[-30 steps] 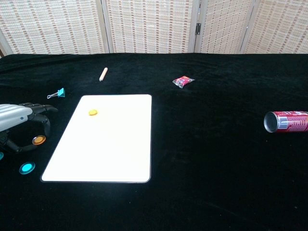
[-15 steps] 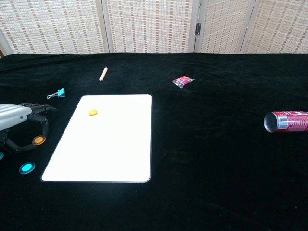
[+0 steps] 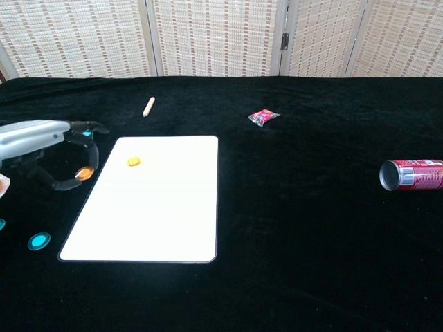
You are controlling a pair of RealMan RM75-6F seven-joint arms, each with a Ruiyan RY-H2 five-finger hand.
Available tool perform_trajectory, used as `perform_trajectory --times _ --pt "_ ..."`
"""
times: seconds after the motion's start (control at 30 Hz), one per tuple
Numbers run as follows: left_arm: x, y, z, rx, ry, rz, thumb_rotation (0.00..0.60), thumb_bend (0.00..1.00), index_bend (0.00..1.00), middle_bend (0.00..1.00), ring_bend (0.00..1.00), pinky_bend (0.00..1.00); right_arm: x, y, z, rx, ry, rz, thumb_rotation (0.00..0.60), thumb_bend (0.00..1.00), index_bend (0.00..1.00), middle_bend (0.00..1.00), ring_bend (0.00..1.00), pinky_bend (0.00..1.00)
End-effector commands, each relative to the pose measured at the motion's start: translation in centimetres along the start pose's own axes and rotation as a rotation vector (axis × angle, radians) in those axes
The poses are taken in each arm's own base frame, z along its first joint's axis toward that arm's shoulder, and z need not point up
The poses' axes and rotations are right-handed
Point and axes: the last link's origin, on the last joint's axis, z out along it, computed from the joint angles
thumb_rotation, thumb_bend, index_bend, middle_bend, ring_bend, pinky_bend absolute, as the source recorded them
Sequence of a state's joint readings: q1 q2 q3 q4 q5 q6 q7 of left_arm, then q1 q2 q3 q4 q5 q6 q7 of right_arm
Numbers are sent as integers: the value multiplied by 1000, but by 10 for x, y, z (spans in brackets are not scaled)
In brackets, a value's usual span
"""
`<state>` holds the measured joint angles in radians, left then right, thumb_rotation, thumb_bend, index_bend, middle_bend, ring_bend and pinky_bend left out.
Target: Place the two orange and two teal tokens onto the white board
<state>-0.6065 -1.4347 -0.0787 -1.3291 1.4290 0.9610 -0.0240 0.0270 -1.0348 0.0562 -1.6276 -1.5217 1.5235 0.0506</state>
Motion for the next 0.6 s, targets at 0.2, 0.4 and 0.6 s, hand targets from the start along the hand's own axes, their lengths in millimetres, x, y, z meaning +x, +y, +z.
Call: perform_trajectory --times 0.2,0.4,0.6 --pt "20 40 50 -66 -10 -2 600 463 514 82 0 0 -1 3 1 -8 -6 0 600 438 0 0 0 0" --pt "20 59 78 -76 -32 16 600 462 508 82 0 0 -1 8 0 -26 -12 1 600 438 0 0 0 0" --pt "15 67 97 -53 -59 48 600 462 496 82 0 0 -1 10 1 -29 -12 2 600 438 0 0 0 0"
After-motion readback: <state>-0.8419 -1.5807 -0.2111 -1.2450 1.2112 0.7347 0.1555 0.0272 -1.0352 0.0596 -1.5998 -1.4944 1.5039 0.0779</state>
